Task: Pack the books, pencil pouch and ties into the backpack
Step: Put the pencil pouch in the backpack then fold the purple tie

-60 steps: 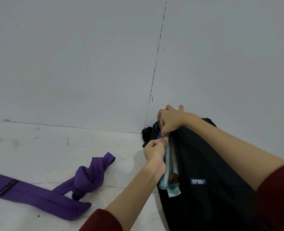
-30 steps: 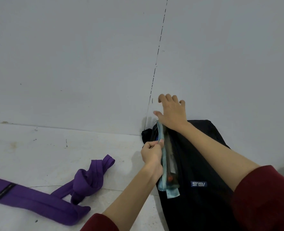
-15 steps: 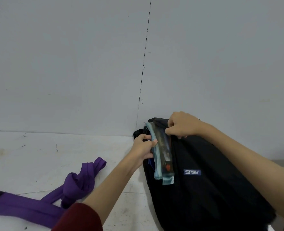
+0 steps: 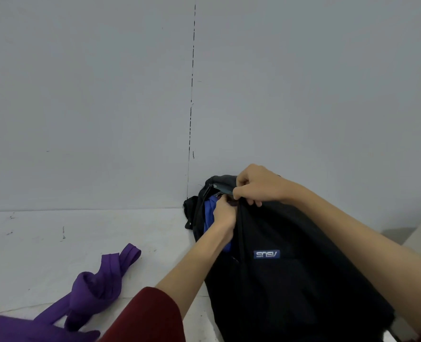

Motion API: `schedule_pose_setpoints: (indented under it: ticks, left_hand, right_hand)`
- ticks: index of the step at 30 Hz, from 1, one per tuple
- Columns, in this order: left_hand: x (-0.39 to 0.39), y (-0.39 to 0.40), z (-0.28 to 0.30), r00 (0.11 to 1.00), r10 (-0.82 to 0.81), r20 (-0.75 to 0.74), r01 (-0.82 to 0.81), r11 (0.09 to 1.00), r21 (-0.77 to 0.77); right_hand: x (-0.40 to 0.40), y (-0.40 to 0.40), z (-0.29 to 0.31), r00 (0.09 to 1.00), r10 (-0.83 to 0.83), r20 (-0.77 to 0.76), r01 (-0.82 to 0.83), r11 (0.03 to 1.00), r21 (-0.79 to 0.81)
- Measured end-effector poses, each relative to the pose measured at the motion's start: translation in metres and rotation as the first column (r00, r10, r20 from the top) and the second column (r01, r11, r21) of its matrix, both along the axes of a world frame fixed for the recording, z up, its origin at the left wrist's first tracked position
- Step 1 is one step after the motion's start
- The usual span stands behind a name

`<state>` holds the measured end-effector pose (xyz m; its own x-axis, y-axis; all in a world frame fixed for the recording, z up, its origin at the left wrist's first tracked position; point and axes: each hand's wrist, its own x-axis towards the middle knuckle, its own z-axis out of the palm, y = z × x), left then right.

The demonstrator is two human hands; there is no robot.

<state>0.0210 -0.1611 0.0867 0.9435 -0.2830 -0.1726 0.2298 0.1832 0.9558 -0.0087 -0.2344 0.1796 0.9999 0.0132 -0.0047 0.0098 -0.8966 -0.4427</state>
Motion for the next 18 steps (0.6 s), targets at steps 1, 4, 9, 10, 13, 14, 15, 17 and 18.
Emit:
schedule_pose_setpoints:
  ticks: [1,4,9,10,13,14,15,17,18]
  left_hand:
    - [0.001,0.001,0.000,1.000,0.003,0.022,-0.003,0.999,0.040]
    - [0.005,0.004,-0.002,0.997,-0.041,0.061,0.033,0.991,0.126]
    - [-0.001,0.007,0.005,0.976,-0.200,0.082,0.180,0.963,0.202]
    - [-0.003,0.006,0.006,0.975,-0.206,0.082,0.187,0.963,0.194]
    - [-0.008,0.005,0.005,0.943,-0.234,0.236,0.162,0.944,0.288]
    - [-0.006,0.006,0.005,0.908,-0.257,0.331,0.121,0.918,0.379]
    - [-0.003,0.009,0.006,0.850,-0.301,0.433,0.062,0.873,0.484]
    - [0.004,0.019,0.003,0.710,-0.449,0.543,-0.031,0.750,0.661]
    - [0.008,0.025,-0.001,0.662,-0.533,0.527,-0.031,0.683,0.730]
  right_hand:
    - [-0.001,-0.002,0.001,1.000,0.002,-0.008,-0.002,1.000,0.007]
    - [-0.002,-0.005,0.002,1.000,0.005,-0.023,-0.004,1.000,0.030]
    - [0.002,-0.004,0.005,1.000,0.004,-0.010,-0.004,0.999,0.048]
    - [0.003,-0.004,0.006,1.000,0.002,-0.005,-0.002,0.999,0.053]
    - [0.003,-0.009,0.007,1.000,-0.009,0.010,0.008,0.998,0.070]
    - [0.002,-0.011,0.007,1.000,-0.014,0.017,0.013,0.997,0.075]
    - [0.002,-0.014,0.007,0.999,-0.021,0.025,0.019,0.997,0.081]
    - [0.002,-0.019,0.007,0.998,-0.036,0.046,0.031,0.995,0.092]
    - [0.002,-0.020,0.007,0.998,-0.042,0.055,0.036,0.995,0.098]
